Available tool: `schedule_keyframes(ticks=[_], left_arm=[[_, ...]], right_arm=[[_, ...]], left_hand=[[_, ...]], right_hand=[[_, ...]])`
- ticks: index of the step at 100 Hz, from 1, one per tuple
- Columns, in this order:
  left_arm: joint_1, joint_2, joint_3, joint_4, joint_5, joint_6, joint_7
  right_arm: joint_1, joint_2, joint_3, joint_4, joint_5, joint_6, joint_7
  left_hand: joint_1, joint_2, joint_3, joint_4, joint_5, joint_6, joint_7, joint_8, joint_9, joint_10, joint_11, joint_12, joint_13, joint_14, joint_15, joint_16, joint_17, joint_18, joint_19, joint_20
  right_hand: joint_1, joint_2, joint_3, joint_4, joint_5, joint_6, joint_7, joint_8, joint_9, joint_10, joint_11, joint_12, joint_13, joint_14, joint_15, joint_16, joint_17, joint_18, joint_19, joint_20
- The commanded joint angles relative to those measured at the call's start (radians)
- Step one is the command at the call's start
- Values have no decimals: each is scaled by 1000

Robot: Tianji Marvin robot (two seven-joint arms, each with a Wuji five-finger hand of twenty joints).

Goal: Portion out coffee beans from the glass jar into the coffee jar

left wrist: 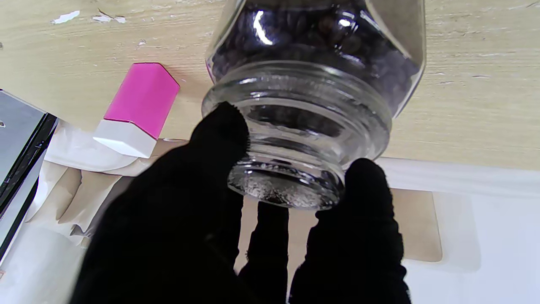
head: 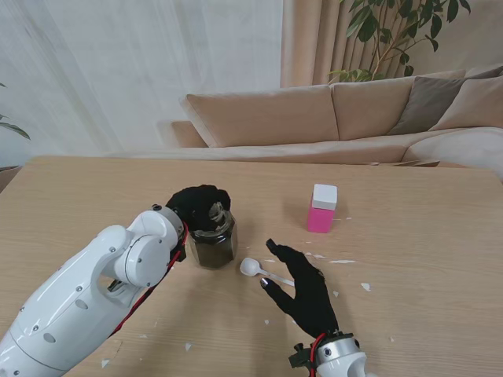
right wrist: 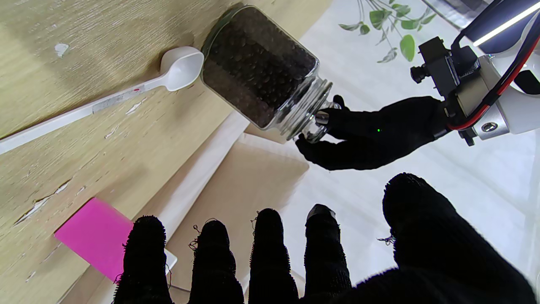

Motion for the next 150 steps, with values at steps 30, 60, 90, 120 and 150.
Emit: schedule_keyframes(ticks=[30, 60, 90, 120, 150], left_arm=[[-4, -6, -11, -42, 6, -12, -30], [4, -6, -41, -50, 14, -20, -25], [42, -6, -127, -38, 38, -52, -7], [115, -9, -267, -8, 52, -101, 44], [192, -17, -359, 88, 66, -123, 149]], right_arm=[[-8, -5, -1, -5, 3, -4, 12], [-8, -4, -1, -5, 3, -5, 14], [-6, -4, -3, -5, 1, -2, 14], [-2, -4, -7, -4, -4, 3, 13], [-5, -5, -8, -6, -8, 4, 6]], left_hand=[[167, 71, 144, 40, 60, 70, 67, 23, 71, 9, 109, 58, 91, -64, 102, 82, -14, -47, 28, -1], [172, 67, 139, 40, 58, 68, 71, 26, 72, 9, 112, 65, 96, -67, 108, 102, -13, -50, 38, 12], [174, 67, 136, 38, 53, 70, 86, 36, 76, 8, 116, 80, 101, -68, 108, 113, -10, -52, 40, 18], [177, 65, 136, 37, 51, 69, 95, 42, 78, 8, 114, 89, 104, -68, 106, 121, -9, -51, 41, 21], [179, 63, 136, 37, 48, 72, 97, 44, 77, 9, 114, 94, 104, -68, 104, 126, -11, -50, 41, 22]], right_hand=[[18, -9, -1, -15, 13, -28, 15, 11, 21, -20, 12, 4, 15, -21, 10, -2, -1, -21, 8, 9], [17, -9, -2, -15, 13, -28, 15, 11, 19, -22, 11, 4, 15, -21, 9, -2, -1, -20, 8, 9], [17, -10, -2, -15, 12, -29, 14, 10, 21, -21, 12, 4, 15, -22, 10, -2, -1, -20, 9, 9], [16, -10, -1, -15, 12, -28, 14, 10, 20, -21, 11, 4, 14, -21, 9, -2, 0, -20, 9, 9], [15, -9, -1, -15, 12, -28, 14, 10, 20, -21, 11, 4, 15, -22, 9, -2, -1, -20, 9, 9]])
